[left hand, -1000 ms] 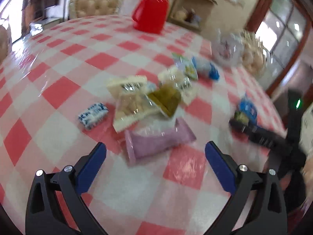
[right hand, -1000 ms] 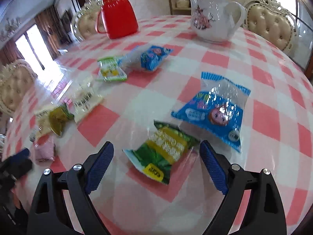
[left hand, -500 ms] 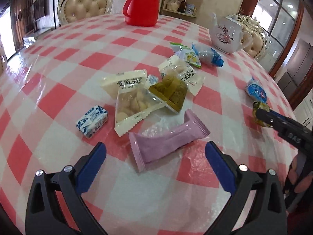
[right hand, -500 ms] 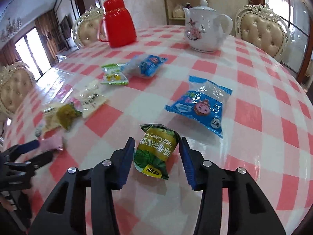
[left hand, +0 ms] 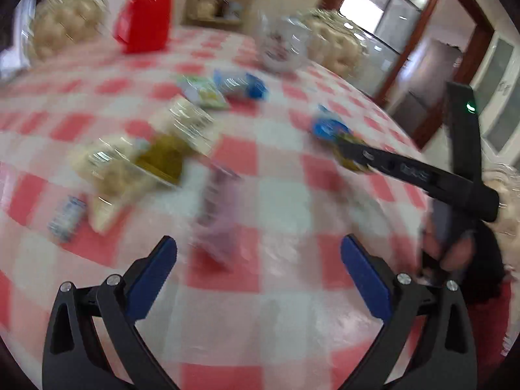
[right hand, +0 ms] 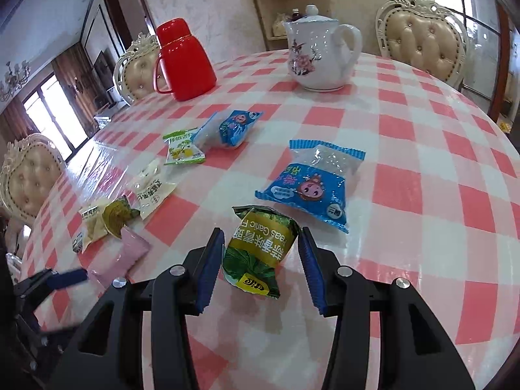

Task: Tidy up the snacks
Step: 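Grasp the green snack pack with the right tool while the left tool grasps the pink bar, then carry both snacks to the purple-rimmed bin and open both tools to release them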

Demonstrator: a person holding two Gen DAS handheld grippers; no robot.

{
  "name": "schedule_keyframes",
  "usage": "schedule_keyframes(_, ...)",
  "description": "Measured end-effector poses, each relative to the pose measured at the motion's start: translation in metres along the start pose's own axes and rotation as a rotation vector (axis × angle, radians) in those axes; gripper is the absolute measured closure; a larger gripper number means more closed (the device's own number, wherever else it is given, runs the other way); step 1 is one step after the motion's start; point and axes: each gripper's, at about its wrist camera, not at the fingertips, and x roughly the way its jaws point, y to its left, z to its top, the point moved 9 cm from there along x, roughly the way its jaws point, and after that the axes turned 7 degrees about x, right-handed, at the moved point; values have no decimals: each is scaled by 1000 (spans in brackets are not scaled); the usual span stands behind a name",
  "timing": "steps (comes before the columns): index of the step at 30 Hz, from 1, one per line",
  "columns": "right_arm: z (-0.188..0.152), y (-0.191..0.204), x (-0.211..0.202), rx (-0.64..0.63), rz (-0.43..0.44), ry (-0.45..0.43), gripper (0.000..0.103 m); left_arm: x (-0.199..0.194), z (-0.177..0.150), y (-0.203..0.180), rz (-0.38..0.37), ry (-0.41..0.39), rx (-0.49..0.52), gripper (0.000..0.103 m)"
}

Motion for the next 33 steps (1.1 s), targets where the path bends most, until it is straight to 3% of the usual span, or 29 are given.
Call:
schedule_keyframes(1, 0, 0, 0, 2, 3, 1, 56, 2, 2, 9, 85, -11, 4, 2)
schedule_keyframes(2, 0, 0, 0, 3, 4, 2, 56, 6, 2, 12, 119, -9, 4, 2)
schedule_keyframes(5, -1, 3, 0, -7, 2, 3, 56, 18, 8, 3, 124, -2, 31, 4)
schedule_keyframes(7, -1, 5, 0, -10, 3, 0, 56, 30, 11, -11, 153, 23, 113, 16)
schedule_keyframes(9, -2, 7, -1, -17, 2, -1, 56, 50, 7, -14, 170, 93, 152, 42)
schedule_keyframes(12, 0, 8, -2, -26, 0, -8, 56, 51, 11, -7, 122, 64, 103, 59)
schedule_keyframes(13, 0, 8, -3, -31, -5, -12, 56, 51, 11, -3, 126, 62, 95, 65)
schedule_keyframes(14, 1, 9, -4, -38, -10, -16, 56, 52, 10, 3, 150, 65, 100, 79)
schedule_keyframes(15, 1, 9, -4, -41, -10, -20, 56, 52, 10, 7, 144, 64, 96, 82)
schedule_keyframes(18, 5, 10, -8, -46, -14, -42, 56, 52, 10, 13, 103, 51, 53, 83)
schedule_keyframes(22, 1, 9, -17, 6, 24, -61, 56, 38, 12, 21, 150, 24, 31, 84)
schedule_keyframes(24, -12, 9, -29, 64, 53, -74, 56, 26, 11, 31, 182, 0, 8, 84)
schedule_keyframes(27, -43, 19, -46, 90, 75, -87, 56, 5, 11, 40, 147, -39, -89, 84)
schedule_keyframes(33, -94, 62, -75, 38, 96, -108, 56, -48, -17, 27, 150, -126, -151, 84)
